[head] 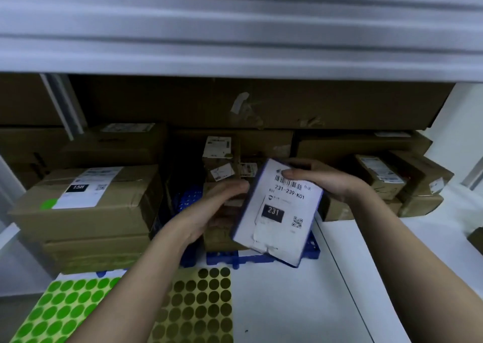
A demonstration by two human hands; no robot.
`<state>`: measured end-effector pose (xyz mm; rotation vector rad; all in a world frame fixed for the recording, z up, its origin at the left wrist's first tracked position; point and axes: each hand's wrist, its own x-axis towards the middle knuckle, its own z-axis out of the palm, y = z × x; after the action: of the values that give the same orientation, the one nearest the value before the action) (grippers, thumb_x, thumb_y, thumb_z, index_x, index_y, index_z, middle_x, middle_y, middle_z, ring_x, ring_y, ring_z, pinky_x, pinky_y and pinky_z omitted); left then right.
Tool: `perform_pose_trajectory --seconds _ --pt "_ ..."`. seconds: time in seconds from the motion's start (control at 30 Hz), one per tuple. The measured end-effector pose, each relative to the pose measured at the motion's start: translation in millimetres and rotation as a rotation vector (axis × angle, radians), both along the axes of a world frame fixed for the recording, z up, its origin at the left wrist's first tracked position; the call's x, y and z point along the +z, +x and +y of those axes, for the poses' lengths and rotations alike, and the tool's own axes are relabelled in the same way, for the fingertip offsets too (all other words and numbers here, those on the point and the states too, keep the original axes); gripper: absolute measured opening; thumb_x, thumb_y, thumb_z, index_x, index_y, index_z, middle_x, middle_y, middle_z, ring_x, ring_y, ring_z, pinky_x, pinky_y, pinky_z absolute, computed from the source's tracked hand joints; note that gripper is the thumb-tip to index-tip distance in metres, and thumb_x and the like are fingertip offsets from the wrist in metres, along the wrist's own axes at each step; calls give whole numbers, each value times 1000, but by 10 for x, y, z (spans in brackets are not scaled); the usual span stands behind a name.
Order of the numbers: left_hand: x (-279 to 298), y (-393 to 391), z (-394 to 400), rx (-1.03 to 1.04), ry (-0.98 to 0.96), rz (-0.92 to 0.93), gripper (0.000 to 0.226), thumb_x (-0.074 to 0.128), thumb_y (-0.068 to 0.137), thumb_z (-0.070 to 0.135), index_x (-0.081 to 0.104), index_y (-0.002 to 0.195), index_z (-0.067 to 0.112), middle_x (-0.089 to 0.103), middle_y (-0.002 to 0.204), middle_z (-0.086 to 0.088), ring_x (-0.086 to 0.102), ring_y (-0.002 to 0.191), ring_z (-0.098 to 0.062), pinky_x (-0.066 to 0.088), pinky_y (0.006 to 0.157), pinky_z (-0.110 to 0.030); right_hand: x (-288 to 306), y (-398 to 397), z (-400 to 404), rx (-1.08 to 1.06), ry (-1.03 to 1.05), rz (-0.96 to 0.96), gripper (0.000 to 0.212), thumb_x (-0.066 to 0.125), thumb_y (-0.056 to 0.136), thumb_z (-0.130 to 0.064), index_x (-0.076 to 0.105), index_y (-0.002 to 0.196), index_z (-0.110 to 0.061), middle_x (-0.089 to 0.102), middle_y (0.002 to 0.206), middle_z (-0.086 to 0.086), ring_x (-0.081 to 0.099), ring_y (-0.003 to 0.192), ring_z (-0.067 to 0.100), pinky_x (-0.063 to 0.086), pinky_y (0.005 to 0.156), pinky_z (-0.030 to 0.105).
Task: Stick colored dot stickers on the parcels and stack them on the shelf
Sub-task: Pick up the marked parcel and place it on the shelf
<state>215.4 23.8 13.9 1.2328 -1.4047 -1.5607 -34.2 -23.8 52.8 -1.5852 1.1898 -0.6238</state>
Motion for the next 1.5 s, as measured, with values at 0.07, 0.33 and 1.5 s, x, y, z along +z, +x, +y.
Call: perform_pose_trajectory --seconds 0.07,0.33,1.5 --pt "32 -88 47 -55 -29 -127 68 73 63 63 48 122 38 60 111 9 57 102 -9 46 90 -29 72 60 -15 59 -28 66 53 71 72 -40 55 123 -33 73 107 4 70 96 23 55 87 33" --pt "-65 -297 66 206 -28 118 57 68 82 36 42 132 36 64 110 -3 66 95 -23 55 86 -42 18 212 124 -145 -229 63 51 65 82 -47 53 128 -26 69 101 -6 70 85 10 53 72 17" --pt "205 -297 644 240 -242 472 71 46 78 52 35 143 24 60 128 -4 63 109 -18 56 86 -35 -252 537 1213 -324 8 -800 65 43 81 -56 52 134 -20 72 100 5 70 70 18 47 40 21"
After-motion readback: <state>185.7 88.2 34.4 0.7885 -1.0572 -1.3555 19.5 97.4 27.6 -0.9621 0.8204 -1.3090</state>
